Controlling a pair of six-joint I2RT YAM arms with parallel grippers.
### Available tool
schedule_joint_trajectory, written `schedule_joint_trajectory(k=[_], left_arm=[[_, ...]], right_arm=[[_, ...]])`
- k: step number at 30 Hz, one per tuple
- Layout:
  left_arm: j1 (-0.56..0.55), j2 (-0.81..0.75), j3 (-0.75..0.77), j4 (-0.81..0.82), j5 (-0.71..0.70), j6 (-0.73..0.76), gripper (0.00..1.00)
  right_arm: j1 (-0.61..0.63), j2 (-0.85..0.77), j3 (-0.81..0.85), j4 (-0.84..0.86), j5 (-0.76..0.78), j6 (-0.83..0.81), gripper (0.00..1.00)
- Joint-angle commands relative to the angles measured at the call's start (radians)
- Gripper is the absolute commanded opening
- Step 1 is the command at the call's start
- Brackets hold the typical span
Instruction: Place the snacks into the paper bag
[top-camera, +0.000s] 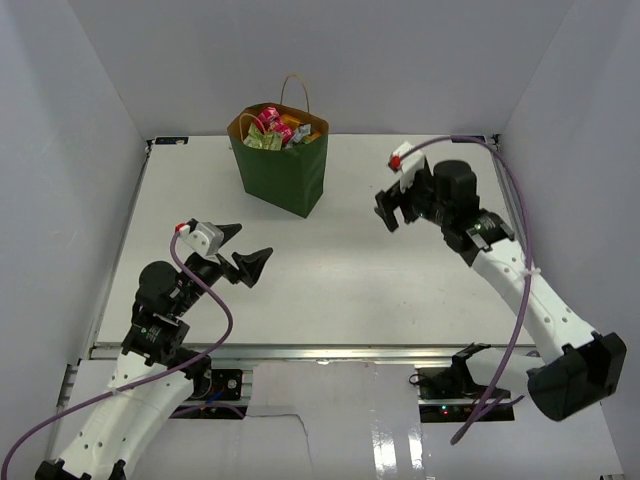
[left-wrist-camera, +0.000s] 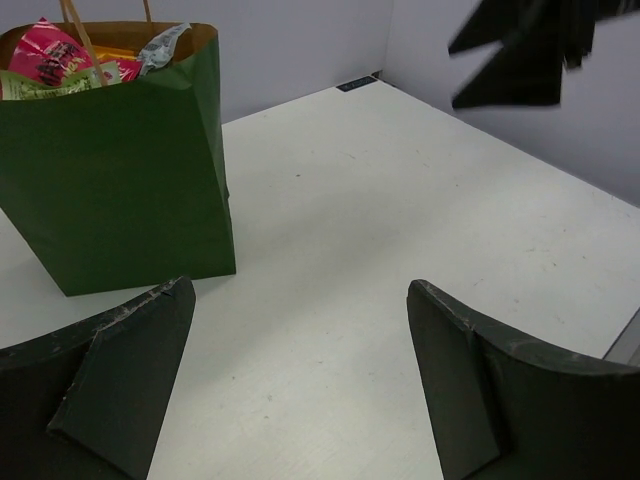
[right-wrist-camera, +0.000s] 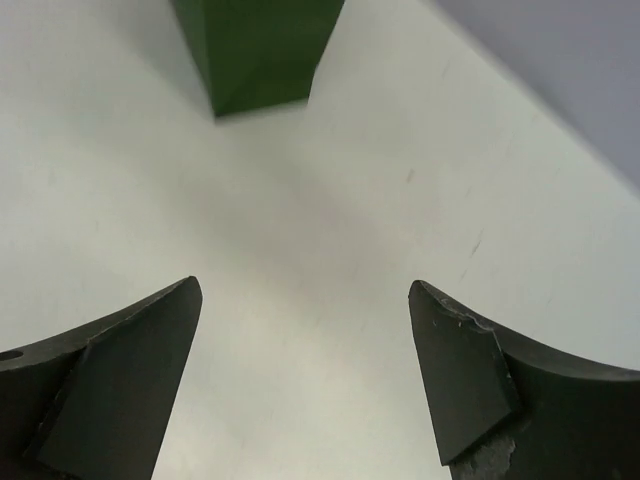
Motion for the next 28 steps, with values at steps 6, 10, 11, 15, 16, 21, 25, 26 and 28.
schedule_joint_trajectory(k=[6, 10, 11, 15, 16, 21, 25, 26, 28], left_arm=[[0.003, 0.021, -0.007, 0.004, 0.016, -0.009, 0.98], [0.003, 0.05, -0.007, -0.007, 0.004, -0.006, 0.98], [0.003, 0.057, -0.005, -0.007, 0.004, -0.005, 0.98], [0.003, 0.076, -0.002, -0.016, -0.005, -0.002, 0.98], [0.003, 0.074, -0.002, -0.016, -0.007, -0.002, 0.98], [0.003, 0.077, -0.004, -0.017, -0.019, 0.0, 0.98], [0.003, 0.085, -0.004, -0.019, -0.01, 0.0, 0.98], [0.003, 0.087, -0.002, -0.019, -0.008, 0.0, 0.98], [0.003, 0.084, -0.002, -0.017, -0.005, -0.002, 0.98]], right_arm=[[-0.057, -0.477, -0.537, 0.1, 0.132, -0.016, 0.9], [-0.113, -0.586, -0.636, 0.145, 0.081, 0.041, 0.9], [-0.114, -0.593, -0.631, 0.133, 0.079, 0.067, 0.9], [-0.116, -0.617, -0.643, 0.155, 0.118, 0.081, 0.9], [-0.117, -0.619, -0.645, 0.156, 0.131, 0.081, 0.9], [-0.128, -0.654, -0.651, 0.165, 0.165, 0.076, 0.9], [-0.139, -0.666, -0.66, 0.178, 0.2, 0.066, 0.9], [-0.144, -0.666, -0.663, 0.18, 0.202, 0.06, 0.9], [-0.148, -0.666, -0.662, 0.186, 0.211, 0.047, 0.9]])
